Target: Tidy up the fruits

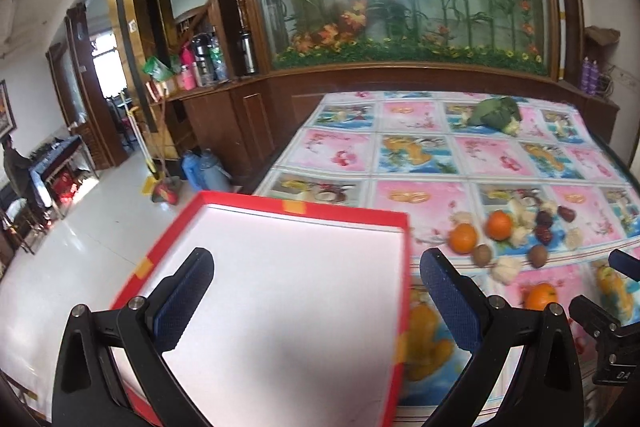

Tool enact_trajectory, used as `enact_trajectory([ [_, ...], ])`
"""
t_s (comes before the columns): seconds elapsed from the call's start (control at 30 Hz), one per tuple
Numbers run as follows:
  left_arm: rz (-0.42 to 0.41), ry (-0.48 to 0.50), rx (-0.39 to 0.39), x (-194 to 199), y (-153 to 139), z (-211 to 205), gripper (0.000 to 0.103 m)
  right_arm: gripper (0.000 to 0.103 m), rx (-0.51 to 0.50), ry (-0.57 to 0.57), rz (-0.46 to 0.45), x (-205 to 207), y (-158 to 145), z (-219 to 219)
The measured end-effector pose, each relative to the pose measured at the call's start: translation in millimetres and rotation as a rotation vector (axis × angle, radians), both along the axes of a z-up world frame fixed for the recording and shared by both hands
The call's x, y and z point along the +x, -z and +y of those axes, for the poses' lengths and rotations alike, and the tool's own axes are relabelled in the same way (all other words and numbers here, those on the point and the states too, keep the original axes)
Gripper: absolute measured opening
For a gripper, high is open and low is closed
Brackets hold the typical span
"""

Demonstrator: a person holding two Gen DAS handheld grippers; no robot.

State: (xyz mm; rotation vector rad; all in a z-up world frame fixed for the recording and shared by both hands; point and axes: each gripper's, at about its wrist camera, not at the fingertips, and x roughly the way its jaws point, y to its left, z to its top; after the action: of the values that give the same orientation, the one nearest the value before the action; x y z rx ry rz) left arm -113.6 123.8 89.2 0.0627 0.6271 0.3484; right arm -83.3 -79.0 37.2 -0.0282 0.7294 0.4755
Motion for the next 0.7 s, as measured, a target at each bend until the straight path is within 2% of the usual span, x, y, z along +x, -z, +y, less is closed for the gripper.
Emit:
enact_trajectory([
  [0.1, 0.010, -0.007, 0.010, -2, 4, 8, 0.102, 0.083, -0.020, -0.037, 0.054, 5, 9, 19],
  [0.27, 0.019, 0.021, -0.007, -4, 5, 8, 0.102, 0.047, -0.067, -0.036, 0.163, 19, 29, 32],
  [0.3, 0.019, 0.030, -0.014, -4, 5, 7, 0.102, 0.046, -0.059, -0.031, 0.179, 20, 31, 30],
  [0.37, 0.019, 0.055, -0.037, -3, 3, 3, 0.102, 0.038, -0.044, -0.030, 0.170, 19, 28, 27],
  [0.47, 0.026, 0.100, -0.065, 0, 3, -8, 0.102, 0.038, -0.029, -0.016, 0.164, 18, 26, 22],
  [0.53, 0.042, 0.136, -0.078, 6, 4, -19, 0.102, 0.038, 0.002, 0.033, 0.143, 20, 22, 12],
  [0.7, 0.108, 0.232, -0.096, 28, 18, -54, 0.102, 0.037, 0.131, 0.249, 0.081, 28, 6, -38],
])
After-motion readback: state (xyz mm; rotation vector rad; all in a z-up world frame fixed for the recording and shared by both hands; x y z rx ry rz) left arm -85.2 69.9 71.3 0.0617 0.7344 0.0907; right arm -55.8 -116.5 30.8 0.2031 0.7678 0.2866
